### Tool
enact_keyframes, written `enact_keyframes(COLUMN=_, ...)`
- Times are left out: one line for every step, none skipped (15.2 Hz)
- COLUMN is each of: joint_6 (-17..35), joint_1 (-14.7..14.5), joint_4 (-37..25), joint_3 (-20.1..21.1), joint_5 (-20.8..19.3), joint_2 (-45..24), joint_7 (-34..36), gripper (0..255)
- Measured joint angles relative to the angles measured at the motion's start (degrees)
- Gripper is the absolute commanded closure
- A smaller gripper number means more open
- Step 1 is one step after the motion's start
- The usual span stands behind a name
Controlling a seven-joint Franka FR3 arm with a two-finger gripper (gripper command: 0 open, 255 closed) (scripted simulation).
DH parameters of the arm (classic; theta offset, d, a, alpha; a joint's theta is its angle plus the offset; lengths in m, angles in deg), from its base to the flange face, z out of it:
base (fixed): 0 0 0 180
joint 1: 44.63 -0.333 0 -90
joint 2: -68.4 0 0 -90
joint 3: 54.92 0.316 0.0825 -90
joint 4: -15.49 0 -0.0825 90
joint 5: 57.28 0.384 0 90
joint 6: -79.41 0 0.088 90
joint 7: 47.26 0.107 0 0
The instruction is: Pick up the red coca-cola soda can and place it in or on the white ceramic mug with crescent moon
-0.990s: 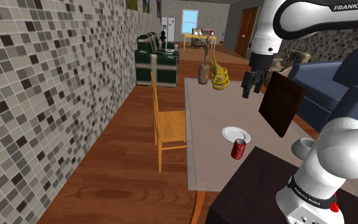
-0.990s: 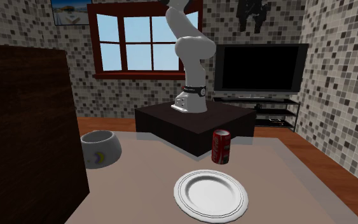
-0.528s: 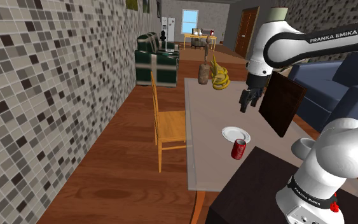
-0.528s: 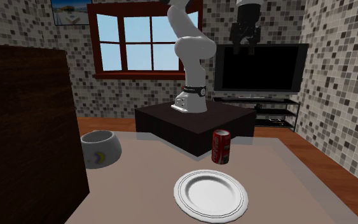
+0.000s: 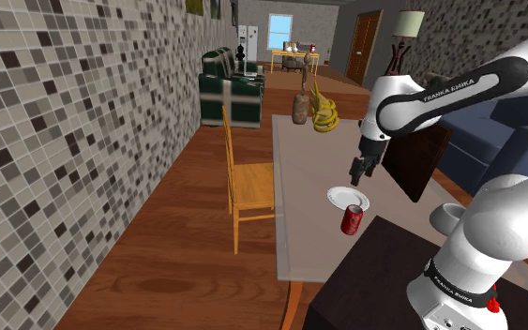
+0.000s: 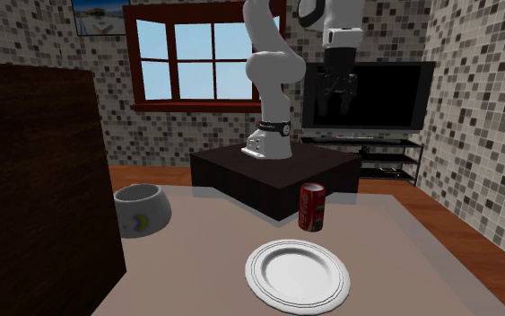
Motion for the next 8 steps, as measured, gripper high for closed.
enact_keyframes(joint_6=2.49, joint_1=0.41, joint_4=0.51, joint_3=-0.97, joint_5=-0.52, joint_2=-1.93, joint_7=-0.88, gripper=0)
enact_keyframes(joint_6=4.84, joint_1=0.76, joint_4=1.55, joint_3=-1.66, joint_5=-0.98, joint_2=-3.14, joint_7=-1.45, gripper=0)
enact_keyframes(joint_6=7.73, joint_1=0.73, joint_4=1.40, joint_3=-2.57, joint_5=-1.09, joint_2=-6.11, joint_7=-2.20, gripper=0)
enact_keyframes(joint_6=10.18, joint_1=1.10, joint_4=1.91, joint_3=-3.49, joint_5=-1.48, joint_2=-7.95, joint_7=-3.11, gripper=0)
enact_keyframes(joint_6=13.06, joint_1=1.19, joint_4=2.18, joint_3=-4.45, joint_5=-1.58, joint_2=-10.55, joint_7=-4.00, gripper=0)
enact_keyframes(joint_6=15.67, joint_1=0.97, joint_4=1.68, joint_3=-5.36, joint_5=-1.28, joint_2=-13.54, joint_7=-5.01, gripper=0)
enact_keyframes(joint_6=17.75, joint_1=1.02, joint_4=1.67, joint_3=-6.23, joint_5=-1.13, joint_2=-15.55, joint_7=-6.06, gripper=0)
enact_keyframes(joint_6=20.57, joint_1=0.43, joint_4=0.85, joint_3=-7.24, joint_5=-0.15, joint_2=-19.14, joint_7=-7.41, gripper=0)
